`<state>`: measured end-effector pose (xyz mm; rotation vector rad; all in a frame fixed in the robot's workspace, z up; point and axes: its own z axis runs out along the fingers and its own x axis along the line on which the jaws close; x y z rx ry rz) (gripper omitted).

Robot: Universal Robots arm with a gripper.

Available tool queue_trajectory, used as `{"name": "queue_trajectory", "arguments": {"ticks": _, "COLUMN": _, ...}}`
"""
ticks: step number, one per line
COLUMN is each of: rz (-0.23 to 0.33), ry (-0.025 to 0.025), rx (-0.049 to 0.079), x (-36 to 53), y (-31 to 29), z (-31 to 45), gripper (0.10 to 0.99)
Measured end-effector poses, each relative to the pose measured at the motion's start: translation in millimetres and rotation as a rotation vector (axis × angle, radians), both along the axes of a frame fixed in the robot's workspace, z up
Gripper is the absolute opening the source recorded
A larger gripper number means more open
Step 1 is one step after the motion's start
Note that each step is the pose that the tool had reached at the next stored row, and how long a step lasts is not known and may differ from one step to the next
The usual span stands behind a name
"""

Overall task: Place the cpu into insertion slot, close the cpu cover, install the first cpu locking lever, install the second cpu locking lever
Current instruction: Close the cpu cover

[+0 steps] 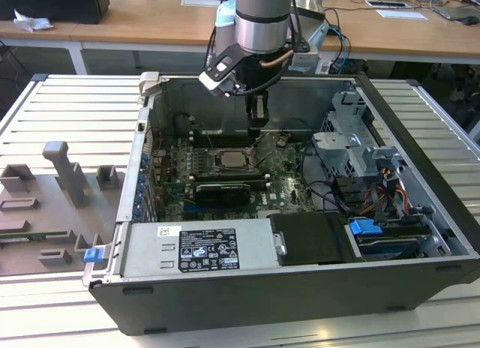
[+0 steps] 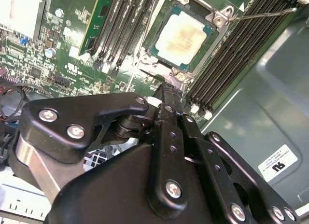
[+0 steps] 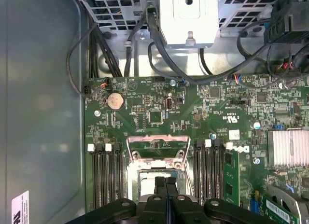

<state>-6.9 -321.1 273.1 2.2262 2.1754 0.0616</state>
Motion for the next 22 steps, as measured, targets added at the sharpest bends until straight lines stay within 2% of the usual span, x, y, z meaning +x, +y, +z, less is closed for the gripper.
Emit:
{"name": "queue_trajectory", "arguments": {"ticks": 5, "rz": 0.012, "ry": 0.0001, "rx": 0.0, "x": 8.0, "y": 0.1, "z": -1.7, "gripper": 0.106}}
{"name": "queue_trajectory", "arguments": {"ticks": 22, "rz": 0.012, "ry": 0.0001, "rx": 0.0, "x": 14.4, "y": 0.1, "z": -2.5, "gripper": 0.106}}
